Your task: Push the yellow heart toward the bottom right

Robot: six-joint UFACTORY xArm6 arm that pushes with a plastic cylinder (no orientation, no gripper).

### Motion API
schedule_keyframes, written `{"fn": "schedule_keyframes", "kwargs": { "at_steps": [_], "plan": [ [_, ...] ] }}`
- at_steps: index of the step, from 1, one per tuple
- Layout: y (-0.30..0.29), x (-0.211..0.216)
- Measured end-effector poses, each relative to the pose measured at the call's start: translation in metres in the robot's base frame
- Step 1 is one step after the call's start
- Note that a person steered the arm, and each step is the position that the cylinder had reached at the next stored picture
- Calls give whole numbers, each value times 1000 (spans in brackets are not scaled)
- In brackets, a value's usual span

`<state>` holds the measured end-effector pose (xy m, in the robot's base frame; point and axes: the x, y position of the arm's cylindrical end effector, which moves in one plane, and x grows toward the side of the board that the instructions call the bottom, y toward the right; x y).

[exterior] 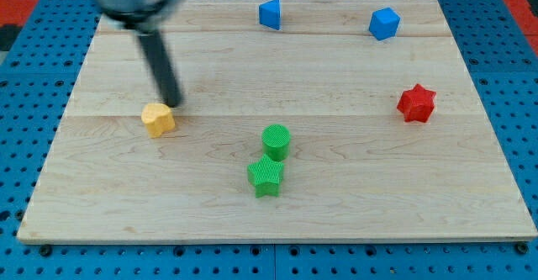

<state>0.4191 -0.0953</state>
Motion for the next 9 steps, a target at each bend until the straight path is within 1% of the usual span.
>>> {"fn": "schedule_keyframes", "kwargs": {
  "at_steps": [1,2,3,4,5,6,7,8,9],
  "plan": [
    [-79,-32],
    [-129,-3],
    [-105,53],
    [-22,43],
    [7,12],
    [-8,9],
    [-48,9],
    [-57,5],
    [-46,-23]
  ]
}}
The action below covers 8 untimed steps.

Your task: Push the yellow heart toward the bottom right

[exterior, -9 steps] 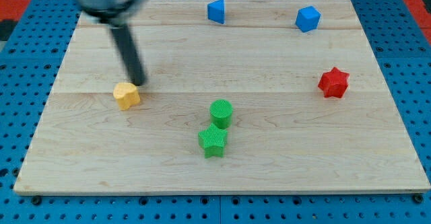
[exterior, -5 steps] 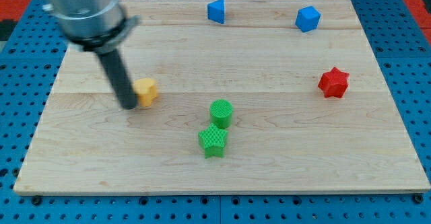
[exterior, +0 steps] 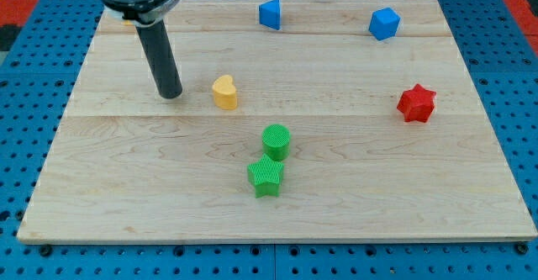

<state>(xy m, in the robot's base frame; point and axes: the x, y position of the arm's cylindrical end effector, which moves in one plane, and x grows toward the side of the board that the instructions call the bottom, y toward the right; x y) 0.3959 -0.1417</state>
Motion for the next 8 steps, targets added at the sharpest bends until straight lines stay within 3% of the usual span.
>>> {"fn": "schedule_keyframes", "kwargs": {
  "at_steps": [3,6,8],
  "plan": [
    [79,-2],
    [71,-1],
    [216,73]
  ]
}}
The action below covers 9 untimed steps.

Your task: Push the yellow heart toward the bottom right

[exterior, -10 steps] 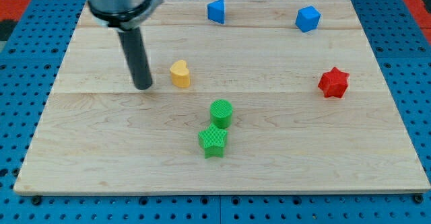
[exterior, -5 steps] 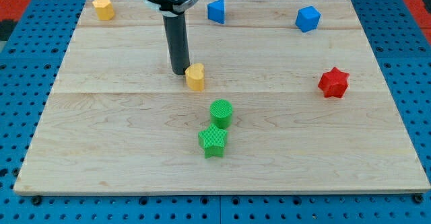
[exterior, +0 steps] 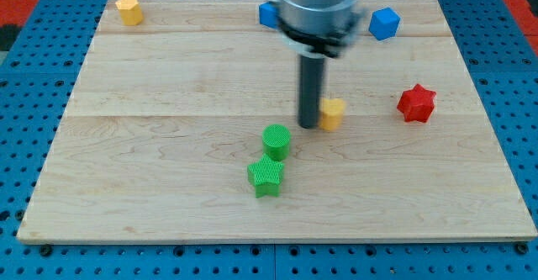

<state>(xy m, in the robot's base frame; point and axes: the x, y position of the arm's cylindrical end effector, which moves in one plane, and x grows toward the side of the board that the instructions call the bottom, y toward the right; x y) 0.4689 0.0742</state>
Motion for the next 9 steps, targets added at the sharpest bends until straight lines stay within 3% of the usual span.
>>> {"fn": "schedule_keyframes", "kwargs": {
  "at_steps": [2,3,5,7,8,9],
  "plan": [
    [-33,-71],
    [42,-45],
    [107,81],
    [81,16],
    [27,46],
    [33,71]
  ]
}}
